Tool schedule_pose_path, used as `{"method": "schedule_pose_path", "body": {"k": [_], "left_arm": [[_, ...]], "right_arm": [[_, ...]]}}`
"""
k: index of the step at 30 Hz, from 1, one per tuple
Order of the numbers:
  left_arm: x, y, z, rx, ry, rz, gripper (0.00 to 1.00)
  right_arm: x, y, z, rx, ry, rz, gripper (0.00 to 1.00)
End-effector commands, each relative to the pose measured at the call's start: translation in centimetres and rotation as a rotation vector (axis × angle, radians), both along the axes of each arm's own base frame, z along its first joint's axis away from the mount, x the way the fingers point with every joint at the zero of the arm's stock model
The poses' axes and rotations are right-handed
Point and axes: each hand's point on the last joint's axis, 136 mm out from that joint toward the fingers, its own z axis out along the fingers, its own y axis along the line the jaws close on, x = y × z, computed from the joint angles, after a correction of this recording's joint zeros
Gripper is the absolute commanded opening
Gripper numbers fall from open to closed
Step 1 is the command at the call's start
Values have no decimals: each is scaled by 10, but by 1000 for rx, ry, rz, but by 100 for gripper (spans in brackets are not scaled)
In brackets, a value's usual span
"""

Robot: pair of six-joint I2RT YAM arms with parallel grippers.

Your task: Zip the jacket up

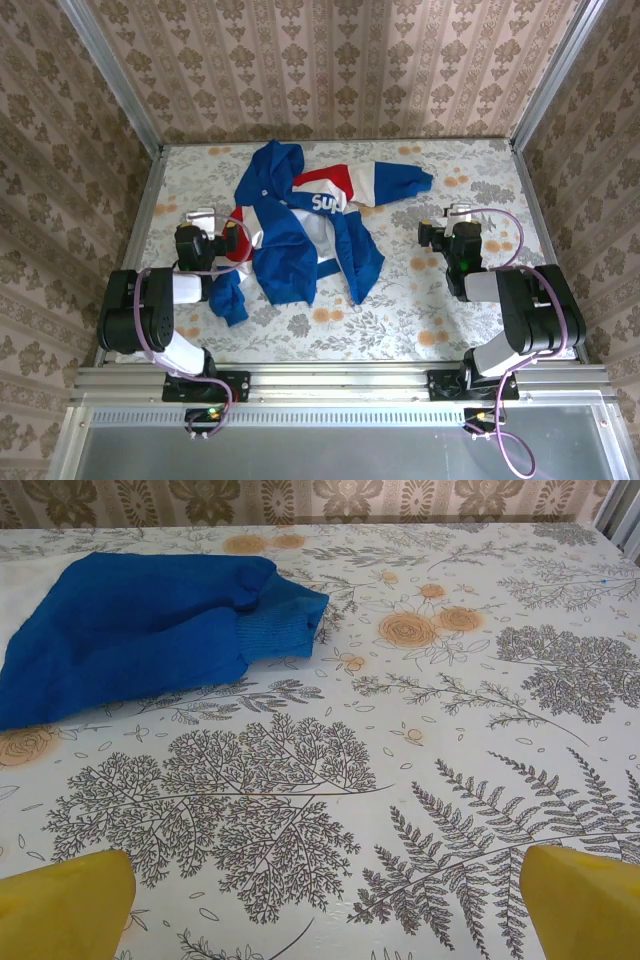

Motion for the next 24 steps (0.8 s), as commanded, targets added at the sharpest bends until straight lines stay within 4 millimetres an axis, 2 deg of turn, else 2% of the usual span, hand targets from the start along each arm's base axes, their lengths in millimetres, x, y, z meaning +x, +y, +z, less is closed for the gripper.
{"method": "schedule_pose_path", "body": {"k": [1,24], "left_arm": [[2,-1,4,12,-23,-15,100],[0,-4,4,29,-29,-19,100]], "right_arm": [[3,-1,7,11,-34,-4,100],[3,-1,8,11,-36,-4,100]]}}
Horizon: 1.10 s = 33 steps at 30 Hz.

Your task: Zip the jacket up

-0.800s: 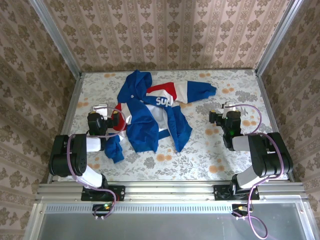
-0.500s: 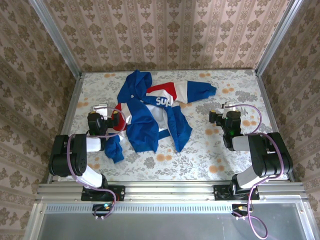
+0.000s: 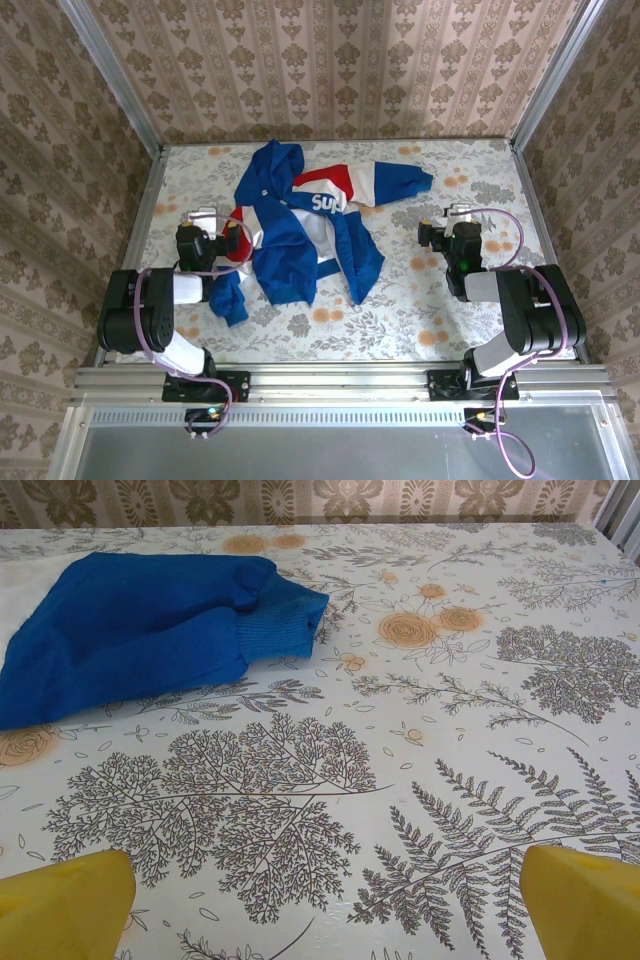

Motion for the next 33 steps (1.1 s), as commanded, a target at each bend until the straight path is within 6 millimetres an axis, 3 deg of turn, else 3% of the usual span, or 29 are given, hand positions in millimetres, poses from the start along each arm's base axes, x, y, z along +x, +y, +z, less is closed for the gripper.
{"method": "schedule_pose_path", "body": {"k": [1,23,33], "left_arm": [[0,-1,2,18,-18,-8,100],[1,6,4,-2,-18,23,100],[-7,7,37,-2,17,54,100]], "right_arm": [[3,-1,9,11,-38,-4,100],[3,-1,8,11,-37,-3,100],[3,20,21,-5,-2,112,100]]}}
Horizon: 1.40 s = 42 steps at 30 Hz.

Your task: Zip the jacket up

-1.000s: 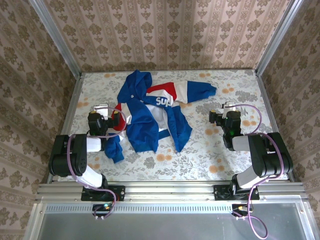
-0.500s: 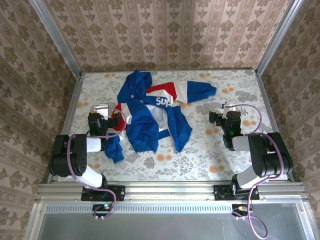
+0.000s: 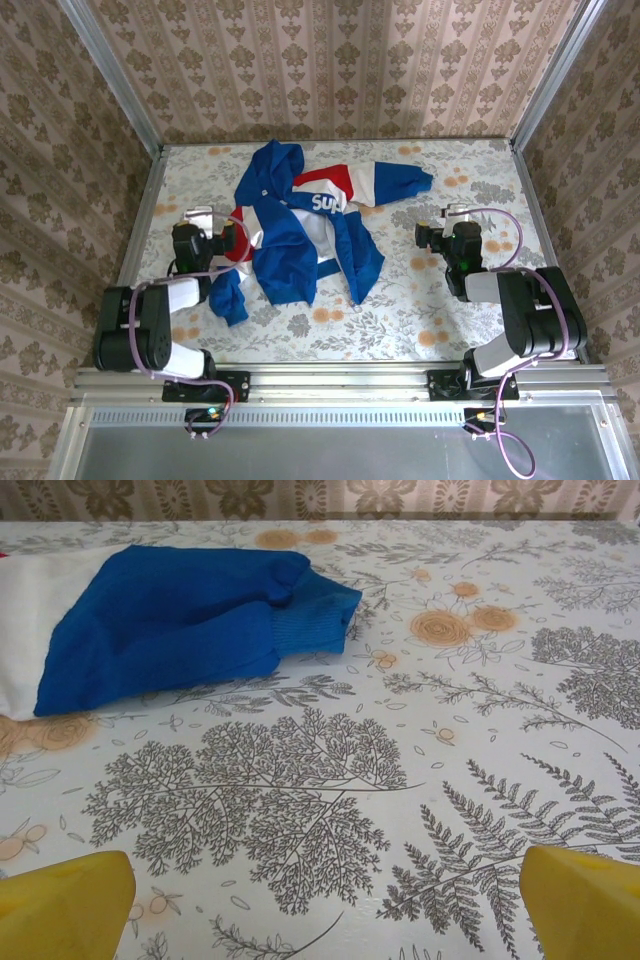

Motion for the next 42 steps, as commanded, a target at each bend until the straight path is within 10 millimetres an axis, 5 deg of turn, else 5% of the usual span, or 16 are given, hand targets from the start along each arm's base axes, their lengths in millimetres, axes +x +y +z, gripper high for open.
{"method": "schedule_pose_path", "body": {"k": [1,8,16,21,26,35,42], "left_arm": [[-1,1,18,-30,28,28,100],[-4,-20,35,-232,149,0,91],[-9,-62,-8,-346,410,-39,74],[-14,-98,-52,-419,608,-75,46],[-25,-130,-86,-421,708,-105,39],[-46,-174,-125,-433,829,-163,28],[-59,-197,-135,-392,866,-209,24]], "right_arm": [[6,12,22,-20,17,57,100],[15,41,33,34,259,84,97],[17,130,25,55,392,233,86],[15,193,-5,140,492,322,44],[7,231,-41,159,611,372,31],[1,246,-84,170,758,355,16],[10,222,-93,102,791,264,15]]}}
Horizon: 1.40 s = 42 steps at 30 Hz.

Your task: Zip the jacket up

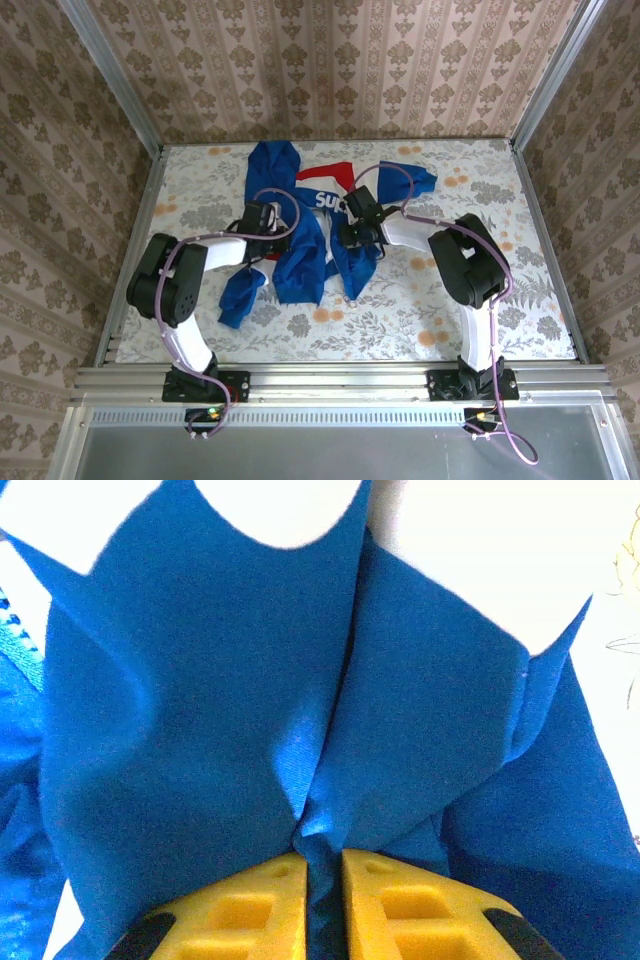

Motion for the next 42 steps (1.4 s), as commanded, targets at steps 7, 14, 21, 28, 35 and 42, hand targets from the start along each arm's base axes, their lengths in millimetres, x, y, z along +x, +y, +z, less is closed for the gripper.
{"method": "schedule_pose_path", "body": {"k": [7,14,21,28,35,42], "left_arm": [[-38,2,-37,92,195,-65,21],[-24,12,-33,108,200,-81,13],[-18,23,-16,120,165,-97,13],[-17,36,23,148,97,-94,32],[-28,31,64,153,30,-116,40],[-66,0,76,209,14,-182,42]], "right_arm": [[-13,-82,-28,-145,145,-187,15],[-24,-115,-29,-165,149,-303,15],[-17,-113,-9,-120,88,-328,14],[-18,-104,33,-81,10,-298,21],[-41,-91,59,-65,-15,-233,24],[-80,-63,45,-22,27,-169,24]]}}
